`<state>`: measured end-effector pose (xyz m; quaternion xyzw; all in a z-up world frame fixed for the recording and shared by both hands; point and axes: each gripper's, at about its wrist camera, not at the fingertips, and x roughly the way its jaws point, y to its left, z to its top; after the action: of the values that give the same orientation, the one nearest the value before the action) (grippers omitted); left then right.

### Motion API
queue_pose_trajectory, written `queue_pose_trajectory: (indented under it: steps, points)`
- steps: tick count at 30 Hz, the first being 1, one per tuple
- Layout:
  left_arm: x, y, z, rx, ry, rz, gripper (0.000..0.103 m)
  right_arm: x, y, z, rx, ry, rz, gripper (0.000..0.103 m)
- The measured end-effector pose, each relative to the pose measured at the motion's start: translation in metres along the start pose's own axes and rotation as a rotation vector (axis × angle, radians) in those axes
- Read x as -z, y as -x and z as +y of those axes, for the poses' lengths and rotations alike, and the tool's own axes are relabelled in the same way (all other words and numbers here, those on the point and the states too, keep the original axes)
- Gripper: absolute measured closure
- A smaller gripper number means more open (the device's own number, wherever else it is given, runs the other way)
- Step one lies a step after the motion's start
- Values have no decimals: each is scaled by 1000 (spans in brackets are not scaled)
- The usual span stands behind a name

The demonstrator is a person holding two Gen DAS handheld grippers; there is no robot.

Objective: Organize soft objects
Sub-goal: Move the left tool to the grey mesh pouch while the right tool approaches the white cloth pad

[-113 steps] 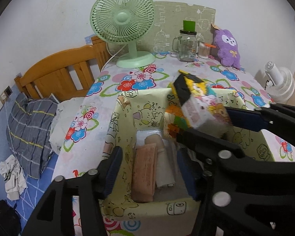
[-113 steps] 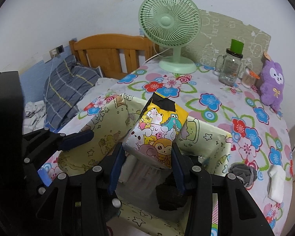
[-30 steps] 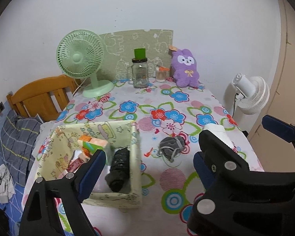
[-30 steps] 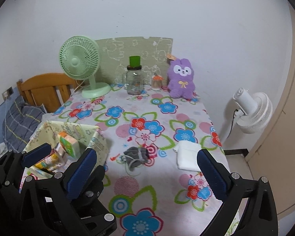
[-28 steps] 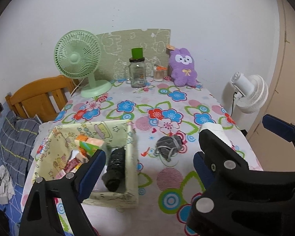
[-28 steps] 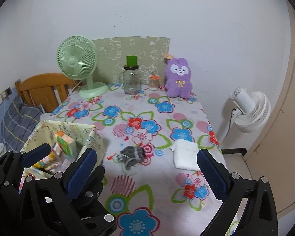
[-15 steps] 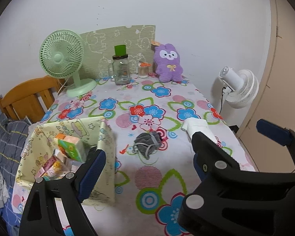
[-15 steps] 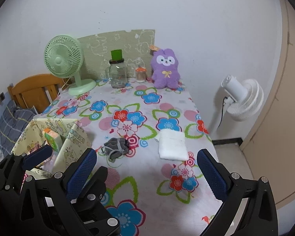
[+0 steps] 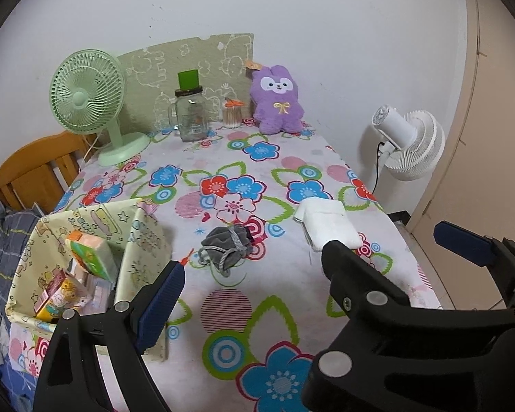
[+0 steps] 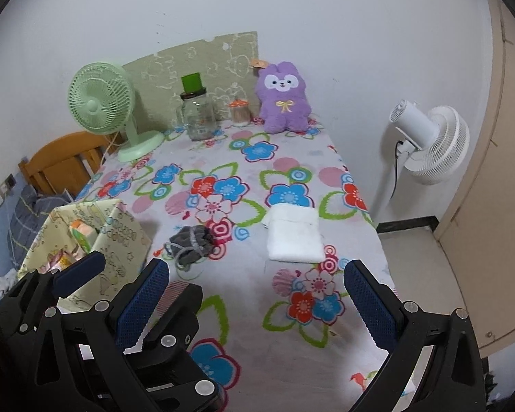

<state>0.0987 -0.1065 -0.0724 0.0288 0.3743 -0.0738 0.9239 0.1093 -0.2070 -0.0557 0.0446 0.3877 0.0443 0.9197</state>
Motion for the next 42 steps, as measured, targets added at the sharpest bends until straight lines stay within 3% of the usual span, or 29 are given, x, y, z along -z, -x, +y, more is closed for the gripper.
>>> queue_pose_trajectory:
  steps: [10, 17, 35, 42]
  points:
    - [-3, -20, -13, -21, -25, 12, 11, 0, -12, -18, 61, -13, -18, 0]
    - [-6, -38, -13, -14, -10, 46, 11, -10, -26, -16, 132, 83, -31, 0]
    - [-13, -94, -3, -26, 41, 121, 11, -20, -86, -25, 91, 80, 66, 0]
    - [-11, -116, 3, -35, 52, 165, 11, -20, -104, -24, 108, 101, 65, 4]
